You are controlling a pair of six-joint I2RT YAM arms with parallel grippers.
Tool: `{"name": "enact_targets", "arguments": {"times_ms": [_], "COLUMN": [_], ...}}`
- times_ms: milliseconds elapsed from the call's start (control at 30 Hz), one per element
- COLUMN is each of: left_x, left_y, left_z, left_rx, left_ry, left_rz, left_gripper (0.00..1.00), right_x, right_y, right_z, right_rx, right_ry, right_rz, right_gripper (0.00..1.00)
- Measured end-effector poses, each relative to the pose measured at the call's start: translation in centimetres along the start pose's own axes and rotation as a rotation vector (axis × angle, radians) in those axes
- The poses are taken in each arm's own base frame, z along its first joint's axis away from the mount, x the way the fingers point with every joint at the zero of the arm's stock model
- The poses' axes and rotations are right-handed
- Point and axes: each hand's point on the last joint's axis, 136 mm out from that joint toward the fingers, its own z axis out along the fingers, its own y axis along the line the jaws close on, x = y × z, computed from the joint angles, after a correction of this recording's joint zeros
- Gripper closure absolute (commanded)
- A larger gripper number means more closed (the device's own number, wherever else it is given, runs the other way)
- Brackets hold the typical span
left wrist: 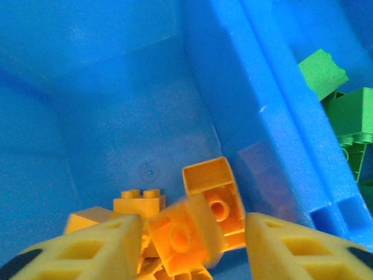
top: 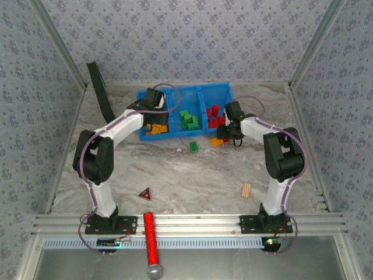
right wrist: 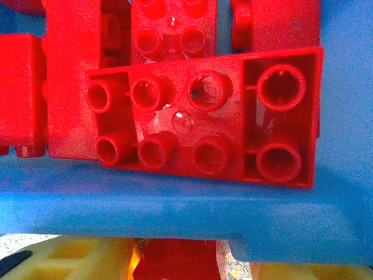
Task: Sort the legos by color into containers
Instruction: Place the lego in the container, then pick up the lego from the center of the table.
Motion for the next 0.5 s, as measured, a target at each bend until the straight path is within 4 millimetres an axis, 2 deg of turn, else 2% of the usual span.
{"name": "enact_targets", "arguments": {"times_ms": [367,500], "left_x": [0.56,0.63], "left_y": [0.45,0.46], "left_z": [0.27,0.18], "left_rx": [-0.009,-0.009], "left_ry": [0.024,0.027], "left_rz": [-0.007,-0.009], "left_gripper": [0.38,0.38], "right_x": [-0.27,-0.11], "right_y": [0.06,0.19], "right_z": [0.06,0.22], "right_rx": [0.0,-0.001], "right_ry": [-0.002,0.003], "right_rz": [0.0,-0.004], "right_gripper": [0.59,0.57]}}
